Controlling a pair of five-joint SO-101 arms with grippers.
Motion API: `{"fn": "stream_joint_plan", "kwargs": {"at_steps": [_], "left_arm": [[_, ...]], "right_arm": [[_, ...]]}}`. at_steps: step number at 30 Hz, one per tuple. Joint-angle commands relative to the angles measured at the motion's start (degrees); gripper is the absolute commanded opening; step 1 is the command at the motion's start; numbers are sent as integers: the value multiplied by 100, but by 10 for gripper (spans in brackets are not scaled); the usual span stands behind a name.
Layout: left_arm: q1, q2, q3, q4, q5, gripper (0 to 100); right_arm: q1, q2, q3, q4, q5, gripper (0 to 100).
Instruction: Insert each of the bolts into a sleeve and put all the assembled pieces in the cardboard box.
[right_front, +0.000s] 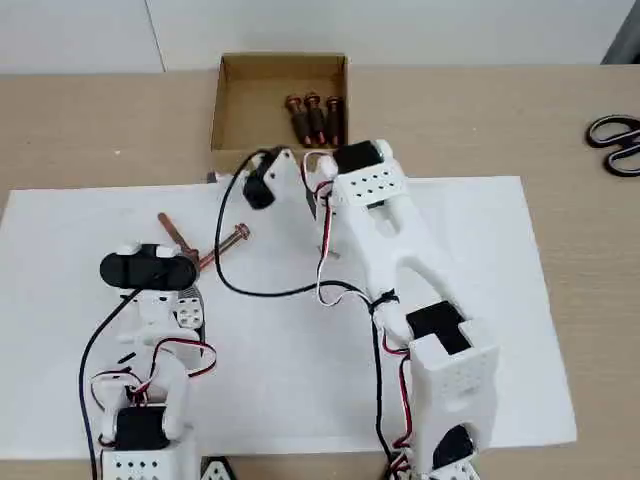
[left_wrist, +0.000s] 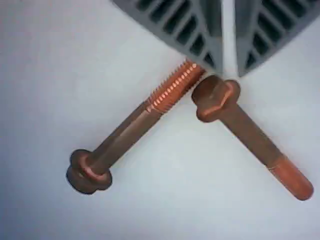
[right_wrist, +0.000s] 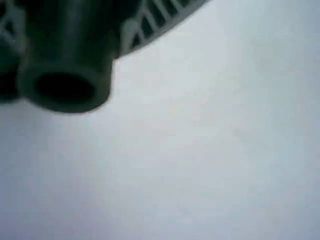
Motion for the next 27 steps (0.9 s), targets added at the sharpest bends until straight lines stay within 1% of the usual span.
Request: {"fn": "stream_joint_plan", "kwargs": {"at_steps": [1,4,9,13,16,21,25,27], "left_arm": [[9,-35,-13,-114,-9,7],[9,-35,-13,-114,0,7],[79,-35,-13,-35,9,9],[308,-35,-13,62,18,9],[334,-35,-13,62,18,9],[316,-35,-303,211,18,10],[325,70,-1385,589,-141,15],[316,448,-1991,695,-299,18]], "right_arm": [[101,-66,-844,505,-703,8],[145,-66,-1213,875,-1398,6],[435,-66,-1248,989,-2593,3],[673,-66,-1248,1042,-3218,3],[866,-66,-1204,1059,-3587,3],[1218,-66,-826,1042,-3657,3],[1481,-127,-791,1051,-3402,3],[1543,-338,-765,1051,-3376,3]]}}
